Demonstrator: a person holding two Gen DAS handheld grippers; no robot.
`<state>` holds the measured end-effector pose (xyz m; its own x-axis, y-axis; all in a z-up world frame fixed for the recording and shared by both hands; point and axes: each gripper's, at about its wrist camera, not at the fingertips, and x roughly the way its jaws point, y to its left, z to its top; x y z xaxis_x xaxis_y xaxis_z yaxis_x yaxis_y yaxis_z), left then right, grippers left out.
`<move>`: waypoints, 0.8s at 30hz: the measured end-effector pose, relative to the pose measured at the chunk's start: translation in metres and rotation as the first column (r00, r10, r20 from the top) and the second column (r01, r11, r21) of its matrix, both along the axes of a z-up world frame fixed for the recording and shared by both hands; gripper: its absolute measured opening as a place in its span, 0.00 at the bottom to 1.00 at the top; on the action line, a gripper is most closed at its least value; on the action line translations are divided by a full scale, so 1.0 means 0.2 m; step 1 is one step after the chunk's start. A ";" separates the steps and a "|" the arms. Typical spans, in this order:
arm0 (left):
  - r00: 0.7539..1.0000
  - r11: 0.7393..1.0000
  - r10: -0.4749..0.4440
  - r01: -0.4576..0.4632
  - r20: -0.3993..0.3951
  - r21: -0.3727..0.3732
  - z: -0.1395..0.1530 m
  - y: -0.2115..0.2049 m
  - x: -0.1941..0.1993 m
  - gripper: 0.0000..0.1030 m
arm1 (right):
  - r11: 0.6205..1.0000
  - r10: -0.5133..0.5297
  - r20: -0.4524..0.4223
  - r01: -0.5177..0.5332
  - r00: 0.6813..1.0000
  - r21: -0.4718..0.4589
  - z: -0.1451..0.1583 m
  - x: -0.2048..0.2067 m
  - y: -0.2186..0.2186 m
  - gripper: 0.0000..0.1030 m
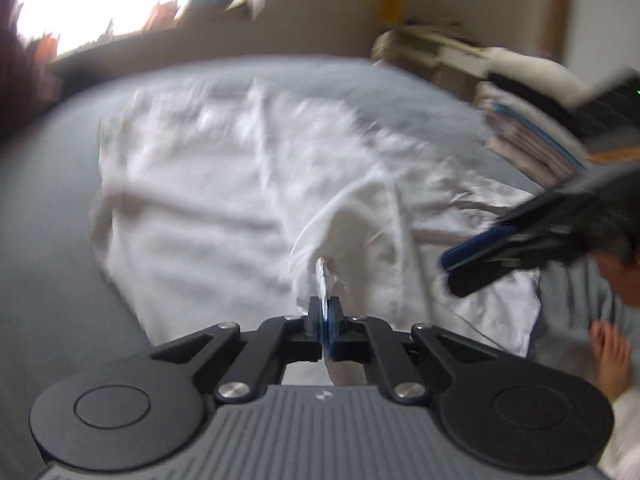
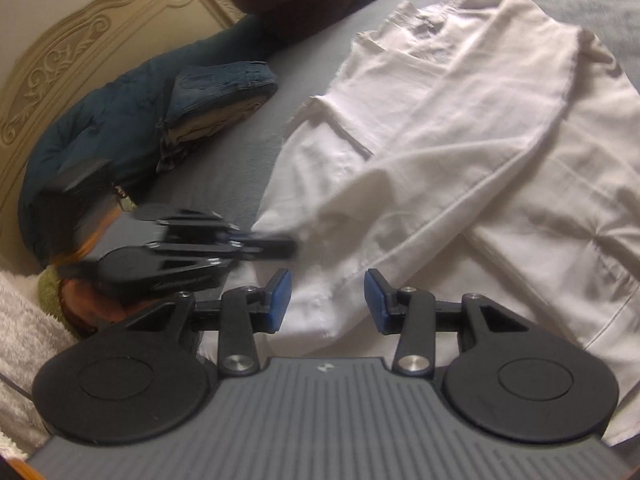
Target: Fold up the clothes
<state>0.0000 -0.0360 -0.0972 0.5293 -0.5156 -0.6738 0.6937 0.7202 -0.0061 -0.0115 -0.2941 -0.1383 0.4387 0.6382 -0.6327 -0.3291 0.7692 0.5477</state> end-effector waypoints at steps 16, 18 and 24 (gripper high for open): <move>0.987 0.999 -0.053 0.053 -0.152 -0.002 -0.06 0.23 -0.02 0.42 | 0.983 0.149 0.040 -0.144 0.988 -0.118 0.02 -0.01 0.15 0.39; 0.988 0.999 -0.046 0.048 -0.149 0.011 -0.06 0.22 -0.01 0.37 | 0.955 0.257 0.085 -0.239 0.963 -0.176 0.05 -0.03 0.24 0.39; 0.990 0.998 -0.068 0.070 -0.127 0.009 -0.08 0.13 -0.03 0.23 | 0.819 0.492 0.096 -0.422 0.865 -0.389 0.00 -0.07 0.53 0.39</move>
